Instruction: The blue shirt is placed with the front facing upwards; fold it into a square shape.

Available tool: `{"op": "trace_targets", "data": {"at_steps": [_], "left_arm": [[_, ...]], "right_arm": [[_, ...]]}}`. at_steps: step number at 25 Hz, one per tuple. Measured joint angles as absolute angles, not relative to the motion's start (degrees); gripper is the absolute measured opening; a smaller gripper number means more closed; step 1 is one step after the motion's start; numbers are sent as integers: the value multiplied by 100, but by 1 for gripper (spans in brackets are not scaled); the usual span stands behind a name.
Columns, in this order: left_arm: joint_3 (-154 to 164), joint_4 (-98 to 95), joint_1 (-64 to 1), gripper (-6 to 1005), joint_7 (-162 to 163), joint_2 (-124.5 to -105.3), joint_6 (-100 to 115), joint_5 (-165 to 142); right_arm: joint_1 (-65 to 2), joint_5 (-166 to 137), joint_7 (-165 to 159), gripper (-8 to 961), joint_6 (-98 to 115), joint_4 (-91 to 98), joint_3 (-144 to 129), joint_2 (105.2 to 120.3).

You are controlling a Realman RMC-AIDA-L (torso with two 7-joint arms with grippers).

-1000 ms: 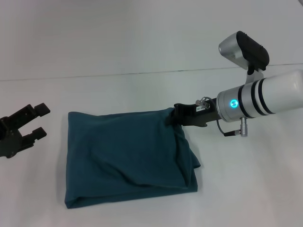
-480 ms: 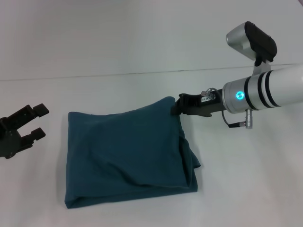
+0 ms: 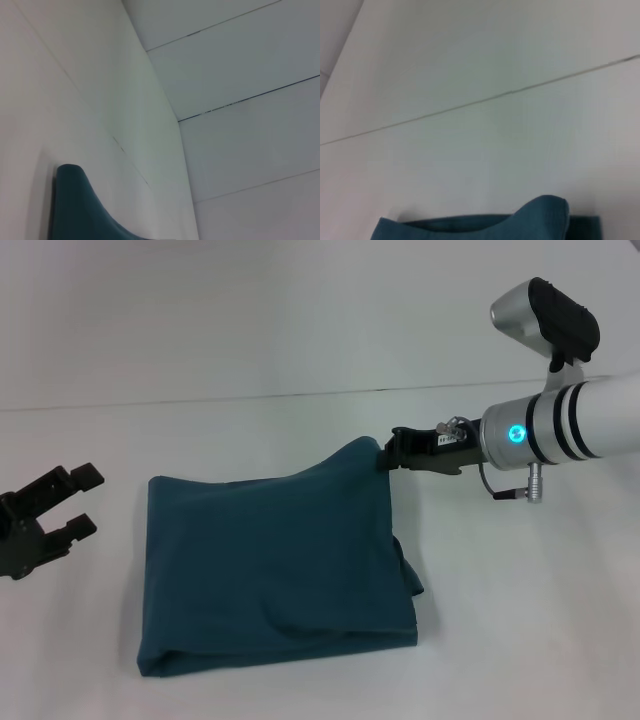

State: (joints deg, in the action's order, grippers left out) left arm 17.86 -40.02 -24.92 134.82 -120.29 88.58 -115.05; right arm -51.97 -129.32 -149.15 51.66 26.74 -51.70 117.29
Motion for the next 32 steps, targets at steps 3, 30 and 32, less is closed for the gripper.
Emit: {"op": "trace_targets", "data": {"at_steps": [3, 30, 32], "left_arm": [[1784, -3995, -2482, 952, 13482, -12031, 8875, -11510], [1711, -4018, -2434, 951, 13430, -12007, 8941, -11504], [1706, -4049, -2434, 951, 13409, -11990, 9027, -11505]], "right_arm": [[-5238, -12939, -14816, 12, 5045, 2642, -5196, 11758], [-4821, -12504, -14606, 546, 7263, 2920, -4515, 10945], [-4659, -12074, -14122, 569, 7852, 2942, -4410, 10935]]}}
